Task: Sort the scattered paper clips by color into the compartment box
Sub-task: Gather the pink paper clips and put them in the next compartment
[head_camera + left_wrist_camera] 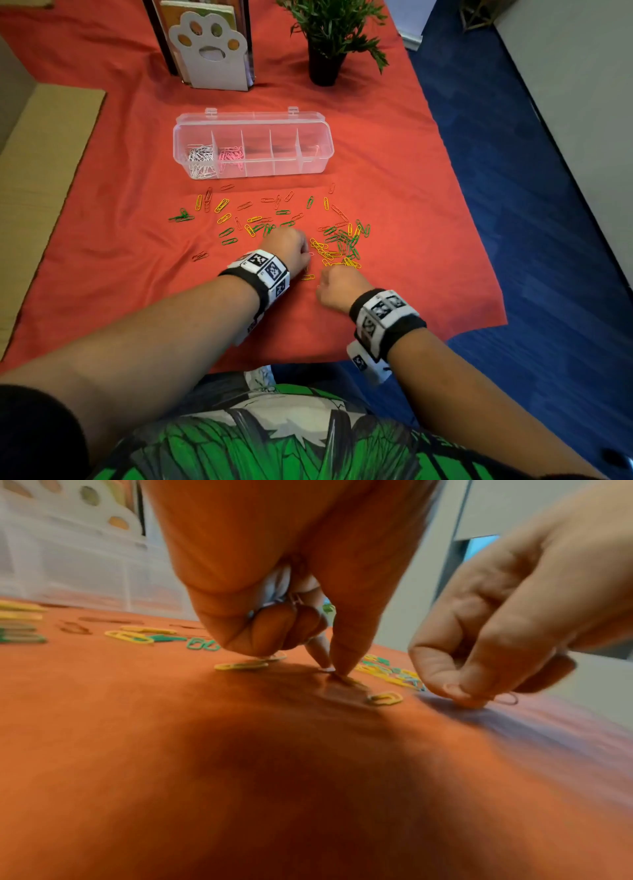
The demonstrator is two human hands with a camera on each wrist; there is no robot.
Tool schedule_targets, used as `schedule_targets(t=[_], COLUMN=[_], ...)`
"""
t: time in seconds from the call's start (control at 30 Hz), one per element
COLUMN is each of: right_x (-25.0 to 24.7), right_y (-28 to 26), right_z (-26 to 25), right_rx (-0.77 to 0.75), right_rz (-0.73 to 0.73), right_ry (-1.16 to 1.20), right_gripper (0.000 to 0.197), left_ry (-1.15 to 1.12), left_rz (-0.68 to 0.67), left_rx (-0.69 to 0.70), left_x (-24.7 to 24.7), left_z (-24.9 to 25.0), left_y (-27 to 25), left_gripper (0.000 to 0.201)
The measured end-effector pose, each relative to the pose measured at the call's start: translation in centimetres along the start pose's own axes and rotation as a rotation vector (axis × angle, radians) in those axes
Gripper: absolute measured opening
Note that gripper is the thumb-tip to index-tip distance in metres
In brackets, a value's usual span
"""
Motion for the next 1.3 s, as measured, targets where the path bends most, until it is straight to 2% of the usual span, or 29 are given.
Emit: schedule_targets(t=[0.03, 0.1, 0.2, 0.33, 0.43, 0.53, 0.63, 0.77, 0.83, 0.97, 1.03, 1.13, 1.3], right_x=[0.2, 0.2, -0.2, -1.7, -2.9, -3.9, -4.2, -3.6, -3.7, -4.7, -5.2, -6.4, -9.6], right_y=[0.2, 0.4, 1.0, 1.4, 1.8, 2.1, 2.8, 3.3, 3.7, 4.3, 4.6, 5.2, 5.7], right_z=[0.5, 1.4, 2.8, 2.5, 1.9, 1.3, 1.7, 0.9, 0.2, -2.0, -3.0, -4.2, -6.0], right_rx=[0.022, 0.098, 0.255, 0.254, 0.231, 0.230, 0.285, 0.356, 0.342, 0.278, 0.290, 0.304, 0.241], right_rz=[-0.112, -0.288, -0.363, -0.426, -0.446, -0.460, -0.410, -0.435, -0.424, -0.445, -0.468, -0.483, -0.418], right_ry=[0.113, 0.514, 1.141, 1.569, 1.752, 1.828, 1.792, 1.784, 1.809, 1.806, 1.797, 1.799, 1.801], right_gripper=[0.016, 0.015, 0.024, 0.023, 0.011, 0.006, 0.016, 0.017, 0.019, 0.027, 0.026, 0.033, 0.046], left_ry=[-0.009, -0.035, -0.050, -0.002, 0.019, 0.022, -0.003, -0.170, -0.376, -1.199, -1.453, -1.662, -1.663], left_rz=[-0.008, -0.031, -0.041, 0.009, -0.016, -0.040, -0.077, 0.058, 0.138, 0.277, 0.298, 0.350, 0.470], left_rx=[-0.016, -0.038, -0.020, 0.100, 0.189, 0.193, 0.135, 0.051, -0.088, -0.401, -0.479, -0.491, -0.446], left_x=[0.1, 0.4, 0.5, 0.3, 0.7, 0.8, 1.1, -0.5, -1.3, -1.5, -2.4, -5.3, -11.5], left_z=[-0.3, -1.0, -1.7, -0.8, 0.2, 0.2, -1.2, -3.9, -6.0, -8.5, -8.7, -9.2, -10.2], left_y=[0.0, -0.1, -0.3, -0.4, -0.4, -0.4, -0.7, -1.9, -2.7, -4.3, -4.8, -4.2, -1.5], left_gripper=[0.017, 0.020, 0.016, 0.022, 0.020, 0.016, 0.018, 0.014, 0.006, 0.024, 0.021, 0.019, 0.012])
Point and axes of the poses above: each hand's wrist, its own y-axis towards the middle knuckle, its own x-axis out of the palm, z = x × y, the point moved 10 cm from there along y, towards the middle knuckle, and after that the axes turned 14 degrees about x, right-handed, at the moved point
